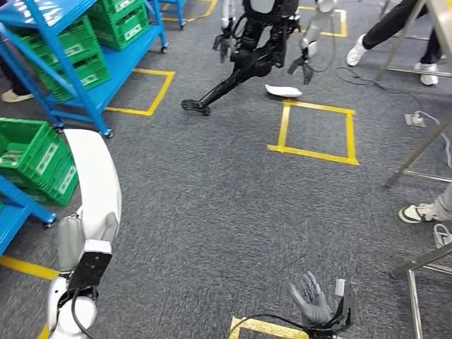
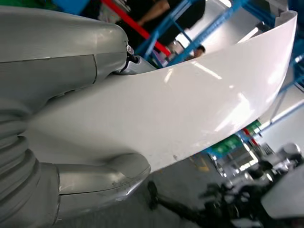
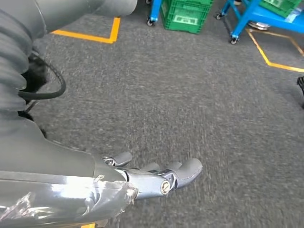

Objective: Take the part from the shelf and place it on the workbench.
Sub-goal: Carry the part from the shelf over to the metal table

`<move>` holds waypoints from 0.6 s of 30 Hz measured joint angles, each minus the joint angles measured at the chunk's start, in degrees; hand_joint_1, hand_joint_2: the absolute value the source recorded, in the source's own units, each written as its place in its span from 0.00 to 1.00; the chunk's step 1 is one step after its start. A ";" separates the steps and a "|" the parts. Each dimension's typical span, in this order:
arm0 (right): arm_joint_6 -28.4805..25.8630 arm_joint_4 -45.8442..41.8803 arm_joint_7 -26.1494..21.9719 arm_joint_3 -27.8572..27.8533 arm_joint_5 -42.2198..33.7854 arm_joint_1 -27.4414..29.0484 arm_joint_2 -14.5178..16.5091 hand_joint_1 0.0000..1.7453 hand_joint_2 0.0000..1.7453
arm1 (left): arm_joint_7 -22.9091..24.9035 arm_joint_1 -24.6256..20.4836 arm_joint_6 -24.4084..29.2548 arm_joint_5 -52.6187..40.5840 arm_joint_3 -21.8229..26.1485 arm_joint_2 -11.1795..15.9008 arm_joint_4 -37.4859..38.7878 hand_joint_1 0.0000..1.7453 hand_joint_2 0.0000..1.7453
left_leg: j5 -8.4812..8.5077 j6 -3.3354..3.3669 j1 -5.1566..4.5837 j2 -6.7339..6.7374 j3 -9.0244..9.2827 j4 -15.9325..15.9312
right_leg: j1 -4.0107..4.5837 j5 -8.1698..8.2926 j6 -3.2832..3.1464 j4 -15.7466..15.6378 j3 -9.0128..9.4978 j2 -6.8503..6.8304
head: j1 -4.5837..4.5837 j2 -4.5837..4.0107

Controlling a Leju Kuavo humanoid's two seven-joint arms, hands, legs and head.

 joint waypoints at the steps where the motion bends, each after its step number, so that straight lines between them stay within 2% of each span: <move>1: 0.20 -0.18 0.01 -0.28 0.08 0.26 0.02 0.00 1.00 | -0.18 0.07 -0.44 0.06 -0.11 -0.20 0.00 1.00 1.00 | 0.15 -0.08 0.02 -0.13 -1.23 1.65 | -0.04 -0.02 -0.01 0.01 0.03 0.77 | 0.00 0.00; 2: 0.42 -0.35 0.03 -0.60 0.11 0.55 0.01 0.00 1.00 | -0.28 0.06 -0.77 0.02 -0.27 -0.39 0.00 1.00 1.00 | 1.43 -0.16 0.08 -0.22 -1.47 1.25 | -0.12 -0.02 0.04 0.03 0.08 1.56 | 0.00 0.00; 3: 0.65 -0.52 0.03 -0.90 0.10 0.81 0.01 0.00 1.00 | -0.31 -0.02 -1.02 -0.08 -0.47 -0.62 0.00 1.00 1.00 | 3.60 -0.28 0.22 -0.48 -0.58 -1.27 | -0.26 -0.04 0.18 0.09 0.13 2.38 | 0.02 0.00; 4: 0.88 -0.68 0.03 -1.19 0.11 1.00 -0.01 0.00 1.00 | -0.32 -0.14 -1.21 -0.23 -0.71 -0.86 0.00 1.00 1.00 | 5.86 -0.51 0.53 -1.41 0.95 -4.91 | -0.38 -0.08 0.46 0.24 0.11 3.18 | 0.01 0.00; 5: 1.05 -0.85 0.03 -1.49 0.13 1.10 -0.04 0.00 1.00 | -0.31 -0.30 -1.34 -0.40 -1.05 -1.13 -0.01 1.00 1.00 | 7.31 -0.67 0.86 -2.73 2.52 -8.49 | -0.45 -0.19 0.85 0.61 -0.10 3.96 | -0.07 0.00; 6: 1.22 -1.05 0.02 -1.75 0.18 1.18 -0.09 0.00 1.00 | -0.25 -0.47 -1.42 -0.56 -1.46 -1.42 -0.01 1.00 1.00 | 8.05 -0.59 1.10 -3.87 3.64 -10.99 | -0.50 -0.25 1.24 0.88 -0.39 4.61 | -0.09 0.00; 7: 1.36 -1.21 0.02 -2.01 0.23 1.32 -0.16 0.00 1.00 | -0.17 -0.62 -1.46 -0.76 -1.92 -1.74 -0.02 1.00 1.00 | 8.09 -0.33 1.19 -4.69 4.19 -12.24 | -0.54 -0.24 1.63 1.02 -0.69 5.18 | -0.17 0.00; 8: 1.47 -1.35 0.01 -2.27 0.29 1.54 -0.26 0.00 1.00 | -0.08 -0.78 -1.47 -0.95 -2.41 -2.09 -0.02 1.00 1.00 | 7.85 0.18 1.08 -4.71 4.28 -12.50 | -0.62 -0.15 1.96 0.98 -0.99 5.67 | -0.18 0.00; 9: 1.58 -1.45 0.01 -2.51 0.34 1.87 -0.39 0.00 1.00 | 0.05 -0.95 -1.48 -1.11 -2.85 -2.41 -0.02 1.00 1.00 | 7.93 0.79 1.02 -4.14 4.27 -12.43 | -0.77 -0.01 2.22 0.75 -1.15 6.13 | -0.16 0.00; 10: 1.66 -1.48 0.01 -2.79 0.38 2.22 -0.55 0.00 1.00 | 0.19 -1.15 -1.49 -1.27 -3.23 -2.76 -0.02 1.00 1.00 | 8.00 1.29 0.99 -3.59 4.35 -12.49 | -0.82 -0.07 2.48 0.82 -1.28 5.90 | -0.15 0.00; 12: 1.74 -1.50 0.01 -3.27 0.61 2.53 -0.78 0.00 1.00 | 0.45 -1.48 -1.52 -1.42 -3.97 -3.31 -0.02 1.00 1.00 | 8.10 2.14 0.97 -2.37 4.51 -12.61 | -0.69 -1.83 2.87 3.68 -2.70 3.40 | 0.21 0.00; 14: 1.79 -1.51 0.02 -3.47 1.02 2.36 -0.81 0.00 1.00 | 0.60 -1.57 -1.54 -1.52 -4.61 -3.54 -0.02 1.00 1.00 | 7.99 2.58 0.63 -0.98 4.57 -12.61 | -0.58 -5.56 3.13 11.07 -6.28 0.12 | 0.56 0.00; 15: 1.76 -1.51 0.02 -3.50 1.27 2.30 -0.81 0.00 1.00 | 0.66 -1.59 -1.52 -1.54 -4.87 -3.56 -0.02 1.00 1.00 | 7.91 2.69 0.46 -0.19 4.60 -12.61 | -0.61 -7.05 3.19 14.83 -8.14 -0.67 | 0.57 0.00; 16: 1.67 -1.51 0.02 -3.52 1.54 2.30 -0.81 0.00 1.00 | 0.71 -1.62 -1.49 -1.51 -5.03 -3.57 -0.02 1.00 1.00 | 7.81 2.77 0.31 0.58 4.66 -12.61 | -0.64 -7.62 3.17 17.13 -9.24 -1.08 | 0.57 0.00; 17: 1.52 -1.50 0.02 -3.53 1.88 2.30 -0.81 0.00 1.00 | 0.75 -1.67 -1.44 -1.43 -5.12 -3.57 -0.02 1.00 1.00 | 7.69 2.79 0.21 1.28 4.77 -12.60 | -0.64 -7.08 3.07 17.17 -9.19 -1.30 | 0.58 0.00; 18: 1.31 -1.50 0.02 -3.54 2.23 2.28 -0.81 0.00 1.00 | 0.77 -1.72 -1.40 -1.31 -5.17 -3.57 -0.02 1.00 1.00 | 7.53 2.76 0.12 1.94 4.97 -12.60 | -0.61 -5.57 2.91 14.76 -7.84 -1.57 | 0.57 0.00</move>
